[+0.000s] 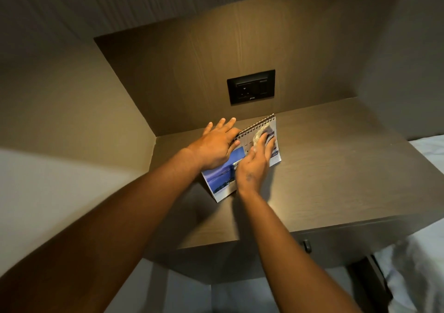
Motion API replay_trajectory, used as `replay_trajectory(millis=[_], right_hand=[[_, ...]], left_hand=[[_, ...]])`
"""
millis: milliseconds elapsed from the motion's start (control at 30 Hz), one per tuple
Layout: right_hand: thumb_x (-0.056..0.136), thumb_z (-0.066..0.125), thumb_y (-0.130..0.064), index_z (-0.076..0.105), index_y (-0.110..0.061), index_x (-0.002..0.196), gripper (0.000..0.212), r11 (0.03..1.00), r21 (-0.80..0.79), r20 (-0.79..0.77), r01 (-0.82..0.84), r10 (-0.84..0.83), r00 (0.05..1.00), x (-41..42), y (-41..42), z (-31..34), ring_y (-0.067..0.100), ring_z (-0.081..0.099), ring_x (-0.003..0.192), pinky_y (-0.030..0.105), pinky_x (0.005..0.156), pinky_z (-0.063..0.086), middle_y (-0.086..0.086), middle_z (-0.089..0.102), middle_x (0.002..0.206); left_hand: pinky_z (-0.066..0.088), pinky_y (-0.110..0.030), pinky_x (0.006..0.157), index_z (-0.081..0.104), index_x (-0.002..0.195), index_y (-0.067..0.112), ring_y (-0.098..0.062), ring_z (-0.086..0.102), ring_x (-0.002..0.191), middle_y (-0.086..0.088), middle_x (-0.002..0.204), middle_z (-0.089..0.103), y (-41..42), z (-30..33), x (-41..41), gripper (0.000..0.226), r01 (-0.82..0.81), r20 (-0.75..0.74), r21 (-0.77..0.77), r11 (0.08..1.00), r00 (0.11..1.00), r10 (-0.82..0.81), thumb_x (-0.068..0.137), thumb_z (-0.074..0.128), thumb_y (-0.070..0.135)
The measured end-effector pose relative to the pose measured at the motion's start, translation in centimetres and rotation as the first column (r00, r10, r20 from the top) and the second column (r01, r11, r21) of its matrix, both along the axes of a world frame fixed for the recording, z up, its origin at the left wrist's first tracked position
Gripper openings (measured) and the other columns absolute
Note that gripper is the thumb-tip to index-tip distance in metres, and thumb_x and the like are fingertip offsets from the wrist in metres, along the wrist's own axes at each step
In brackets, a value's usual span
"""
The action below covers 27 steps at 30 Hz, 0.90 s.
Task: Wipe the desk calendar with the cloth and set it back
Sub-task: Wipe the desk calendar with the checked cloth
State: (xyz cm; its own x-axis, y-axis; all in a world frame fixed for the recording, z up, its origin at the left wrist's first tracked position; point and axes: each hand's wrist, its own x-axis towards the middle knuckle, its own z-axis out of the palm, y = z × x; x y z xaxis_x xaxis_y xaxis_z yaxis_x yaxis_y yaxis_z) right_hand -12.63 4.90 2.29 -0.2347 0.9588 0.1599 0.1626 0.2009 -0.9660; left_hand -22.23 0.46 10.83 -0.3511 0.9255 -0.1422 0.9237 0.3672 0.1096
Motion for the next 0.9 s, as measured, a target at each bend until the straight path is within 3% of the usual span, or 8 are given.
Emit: replay_trajectory(millis=[67, 200, 333, 467, 633, 767, 900], right_hand=[[0.103, 0.039, -0.014, 0.019, -0.029, 0.154, 0.057, 0.998, -0.025, 0.066, -0.063, 0.065, 0.996, 0.3, -4.4, -1.5, 0.024, 0.012, 0.149, 0.026, 0.098, 0.041, -0.001, 0.003, 0.165], [0.1, 0.047, -0.013, 0.012, -0.033, 0.155, 0.068, 0.982, -0.03, 0.071, -0.185, 0.186, 0.98, 0.0, -8.0, -2.3, 0.017, -0.007, 0.148, 0.028, 0.105, 0.023, -0.001, -0.003, 0.165], [0.101, 0.041, -0.009, 0.019, -0.031, 0.154, 0.061, 0.993, -0.053, -0.002, -0.109, 0.109, 0.994, -0.5, -2.5, -0.9, 0.026, 0.011, 0.149, 0.029, 0.101, 0.042, -0.002, 0.001, 0.165], [0.102, 0.039, -0.011, 0.026, -0.026, 0.153, 0.054, 0.987, -0.158, -0.068, 0.028, -0.039, 0.997, -0.4, 1.3, -0.5, 0.026, 0.028, 0.144, 0.017, 0.092, 0.037, 0.002, 0.009, 0.164], [0.104, 0.038, -0.017, 0.022, -0.027, 0.154, 0.054, 0.982, -0.186, 0.021, -0.036, 0.041, 0.999, -0.4, -5.0, -1.9, 0.027, 0.016, 0.148, 0.02, 0.097, 0.031, 0.001, 0.007, 0.165], [0.102, 0.043, -0.012, 0.022, -0.029, 0.154, 0.058, 0.975, -0.154, -0.121, -0.161, 0.144, 0.982, -1.7, -6.5, 0.0, 0.024, 0.0, 0.15, 0.032, 0.11, 0.026, -0.002, 0.0, 0.165], [0.103, 0.038, -0.012, 0.028, -0.022, 0.152, 0.052, 0.988, -0.154, -0.129, -0.004, -0.016, 0.992, -1.5, -1.5, 1.0, 0.023, 0.013, 0.149, 0.016, 0.101, 0.024, 0.003, 0.008, 0.165]], left_hand=[[-0.002, -0.052, 0.123, 0.032, 0.152, 0.022, -0.026, -0.001, 0.154, -0.005, 0.169, 0.003, -0.1, -0.2, 0.3, 0.049, 0.011, 0.015, -0.013, 1.0, 1.0, -0.011, 0.107, 0.033, 0.041], [-0.002, -0.053, 0.122, 0.031, 0.153, 0.023, -0.027, -0.002, 0.154, -0.004, 0.169, 0.003, -0.1, 0.5, -0.2, 0.051, -0.006, 0.033, -0.001, 1.0, 0.999, 0.006, 0.106, 0.035, 0.043], [-0.001, -0.054, 0.123, 0.03, 0.153, 0.022, -0.026, -0.002, 0.154, -0.004, 0.169, 0.003, -0.1, 0.8, -0.4, 0.051, -0.024, 0.017, -0.009, 1.0, 1.0, 0.025, 0.107, 0.034, 0.041], [-0.002, -0.053, 0.122, 0.031, 0.152, 0.022, -0.027, -0.002, 0.154, -0.004, 0.169, 0.003, 0.0, 0.9, 0.0, 0.049, -0.036, 0.004, -0.004, 0.999, 0.999, 0.036, 0.107, 0.035, 0.04], [-0.001, -0.053, 0.123, 0.032, 0.152, 0.022, -0.028, -0.001, 0.154, -0.005, 0.169, 0.004, -0.1, 1.1, 0.0, 0.049, -0.034, 0.012, 0.001, 0.999, 0.999, 0.034, 0.107, 0.036, 0.04], [0.0, -0.054, 0.123, 0.032, 0.152, 0.022, -0.028, -0.001, 0.154, -0.005, 0.169, 0.005, -0.2, 1.1, 0.0, 0.05, -0.024, 0.02, 0.006, 1.0, 1.0, 0.024, 0.106, 0.034, 0.042], [0.002, -0.055, 0.123, 0.033, 0.151, 0.021, -0.028, 0.001, 0.154, -0.006, 0.169, 0.006, -0.1, 1.0, -0.2, 0.048, -0.024, 0.003, -0.004, 1.0, 1.0, 0.024, 0.107, 0.034, 0.04]])
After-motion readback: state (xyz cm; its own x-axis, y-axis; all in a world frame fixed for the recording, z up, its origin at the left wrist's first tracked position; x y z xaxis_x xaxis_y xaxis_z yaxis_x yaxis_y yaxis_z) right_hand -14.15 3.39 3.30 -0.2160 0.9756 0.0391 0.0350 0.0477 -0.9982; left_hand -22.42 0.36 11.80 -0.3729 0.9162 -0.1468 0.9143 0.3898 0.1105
